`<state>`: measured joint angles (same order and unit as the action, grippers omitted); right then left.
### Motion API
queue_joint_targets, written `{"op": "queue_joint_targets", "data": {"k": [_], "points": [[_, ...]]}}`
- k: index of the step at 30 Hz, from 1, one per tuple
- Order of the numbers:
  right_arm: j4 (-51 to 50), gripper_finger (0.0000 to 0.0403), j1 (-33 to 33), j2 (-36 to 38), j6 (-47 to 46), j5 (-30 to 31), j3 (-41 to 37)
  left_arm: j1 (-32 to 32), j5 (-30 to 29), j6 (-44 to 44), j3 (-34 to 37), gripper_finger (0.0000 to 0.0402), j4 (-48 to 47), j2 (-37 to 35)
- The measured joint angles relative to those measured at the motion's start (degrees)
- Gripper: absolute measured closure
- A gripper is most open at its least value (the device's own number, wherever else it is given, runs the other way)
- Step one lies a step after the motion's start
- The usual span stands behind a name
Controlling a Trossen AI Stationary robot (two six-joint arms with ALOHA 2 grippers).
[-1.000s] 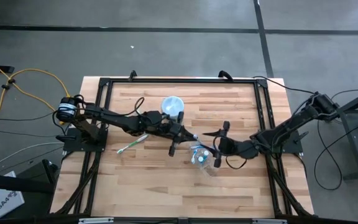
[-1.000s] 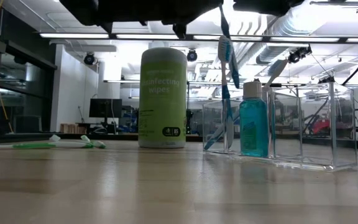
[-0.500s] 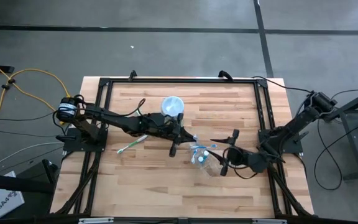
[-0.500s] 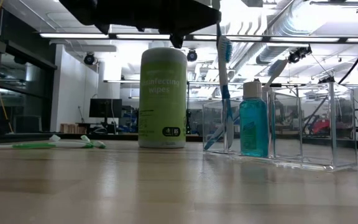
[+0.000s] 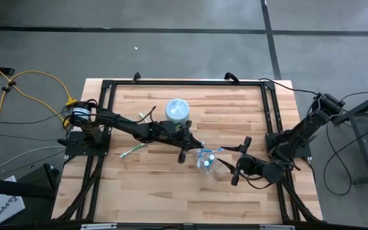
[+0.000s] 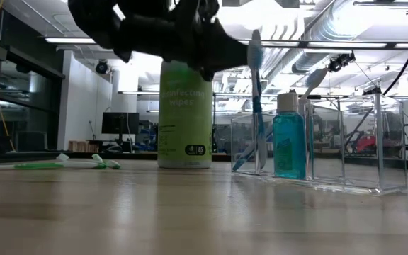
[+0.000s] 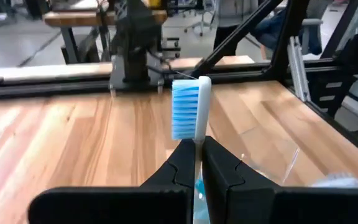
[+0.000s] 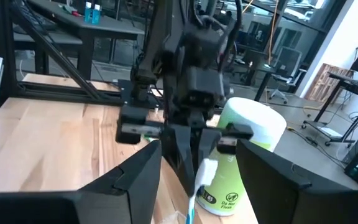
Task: Pick & Place toothbrushing station
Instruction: Put the blue toothbrush into the transparent organizer
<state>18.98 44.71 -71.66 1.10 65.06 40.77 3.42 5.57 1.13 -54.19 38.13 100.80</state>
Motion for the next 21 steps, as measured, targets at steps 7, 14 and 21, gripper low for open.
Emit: {"op": "queue_joint_targets", "data": {"k": [7,14,21], "points": [[0.15,0.0202,-0.07,0.00,0.00,0.00,0.00,-0.02,-0.09,-0.72,0.04,0.0398,0.09,1.19],[0.15,0.0202,-0.07,0.00,-0.01,-0.52,0.00,-0.02,-0.09,-1.39,0.04,0.0356,-0.21,1.19],[0.17,0.0202,-0.07,0.00,-0.02,-0.63,0.00,-0.02,-0.07,-1.38,0.04,0.0314,-0.59,1.19]]}}
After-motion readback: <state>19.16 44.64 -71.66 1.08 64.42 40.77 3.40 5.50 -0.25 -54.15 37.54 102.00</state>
